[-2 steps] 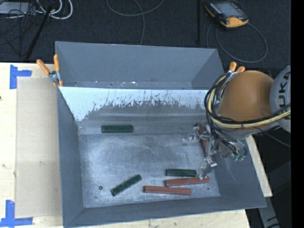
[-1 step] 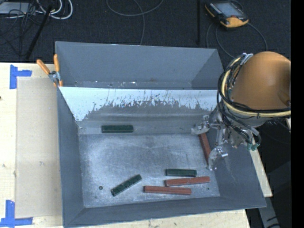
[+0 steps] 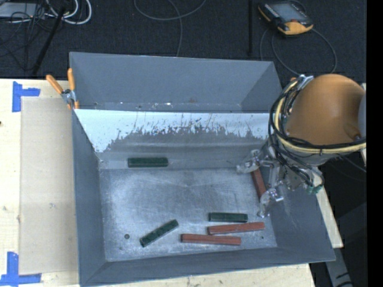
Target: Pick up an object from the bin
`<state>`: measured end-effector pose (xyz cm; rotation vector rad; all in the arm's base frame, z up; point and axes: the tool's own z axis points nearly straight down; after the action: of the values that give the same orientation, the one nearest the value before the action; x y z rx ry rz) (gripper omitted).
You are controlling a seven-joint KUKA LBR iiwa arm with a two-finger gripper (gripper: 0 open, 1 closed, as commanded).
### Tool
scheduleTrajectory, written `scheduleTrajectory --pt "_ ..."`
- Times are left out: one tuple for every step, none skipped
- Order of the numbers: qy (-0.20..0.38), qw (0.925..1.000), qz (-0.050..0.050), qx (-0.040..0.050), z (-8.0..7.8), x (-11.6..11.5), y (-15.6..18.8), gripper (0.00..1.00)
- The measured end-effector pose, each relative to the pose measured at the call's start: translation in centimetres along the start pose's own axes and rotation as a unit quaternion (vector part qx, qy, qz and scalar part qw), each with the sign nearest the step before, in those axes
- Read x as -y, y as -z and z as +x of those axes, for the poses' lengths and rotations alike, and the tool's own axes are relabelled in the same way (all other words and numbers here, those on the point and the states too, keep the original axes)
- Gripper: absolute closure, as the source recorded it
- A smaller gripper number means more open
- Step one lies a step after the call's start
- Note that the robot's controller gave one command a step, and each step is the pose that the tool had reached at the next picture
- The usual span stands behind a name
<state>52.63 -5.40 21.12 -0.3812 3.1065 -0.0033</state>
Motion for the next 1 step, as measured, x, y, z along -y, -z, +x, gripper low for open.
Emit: scheduleTrajectory --pt "-0.021 0.9998 -0.001 -0.0041 0.21 -0.1 -7.03 0.0"
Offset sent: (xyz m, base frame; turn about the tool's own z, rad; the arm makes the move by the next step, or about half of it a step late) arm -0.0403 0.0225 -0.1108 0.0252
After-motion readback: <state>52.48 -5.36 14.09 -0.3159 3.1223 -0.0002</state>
